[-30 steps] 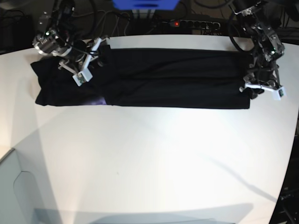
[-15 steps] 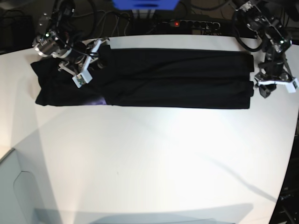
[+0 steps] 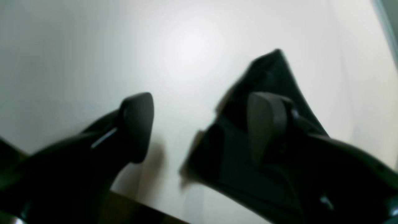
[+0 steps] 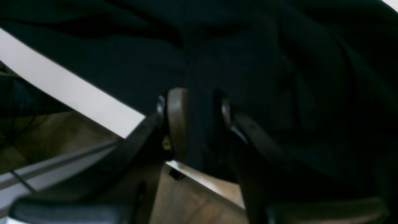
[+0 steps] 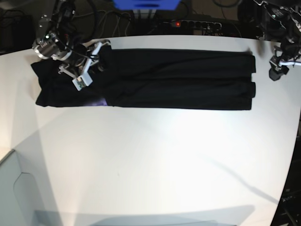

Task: Fold the T-shirt properly
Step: 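Grasp the strip's other end with the left gripper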

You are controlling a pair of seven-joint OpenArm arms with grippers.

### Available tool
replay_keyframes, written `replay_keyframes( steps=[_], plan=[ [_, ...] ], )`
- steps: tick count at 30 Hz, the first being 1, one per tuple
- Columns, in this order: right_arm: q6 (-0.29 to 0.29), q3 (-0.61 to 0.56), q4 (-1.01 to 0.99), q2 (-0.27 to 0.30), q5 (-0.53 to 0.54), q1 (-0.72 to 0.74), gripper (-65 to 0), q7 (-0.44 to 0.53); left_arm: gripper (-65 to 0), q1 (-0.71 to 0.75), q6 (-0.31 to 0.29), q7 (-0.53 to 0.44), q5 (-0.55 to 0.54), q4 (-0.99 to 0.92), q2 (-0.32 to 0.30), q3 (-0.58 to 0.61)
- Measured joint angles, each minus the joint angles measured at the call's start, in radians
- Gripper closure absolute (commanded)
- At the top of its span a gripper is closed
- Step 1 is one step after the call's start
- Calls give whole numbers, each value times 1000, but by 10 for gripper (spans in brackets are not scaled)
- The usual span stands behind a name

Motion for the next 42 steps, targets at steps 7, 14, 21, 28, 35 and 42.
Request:
replay_keyframes(
  steps=[7,14,21,28,35,42],
  plan=[
    [0,0,0,0,2,10,-150,3,-457,-38,-105,-5,-1,-219,-45,102],
    [0,0,0,0,-1,14,-150,0,-457,-79,-137,-32,-33,-281,-50,174],
    [0,0,0,0,-1,14,-150,0,-458,-86,-142,-33,-39,-280,-46,208],
    [0,0,0,0,-1,14,-150,0,-458,-87,-145,-54,-59,-279,-50,287],
    [0,0,0,0,-1,14,-150,0,-458,-94,-145,-56,-60,-279,-31,303],
    [0,-2,0,-20,-4,14,-150,1,-456,-100,-164,-78,-116,-329,-34,359]
  ],
)
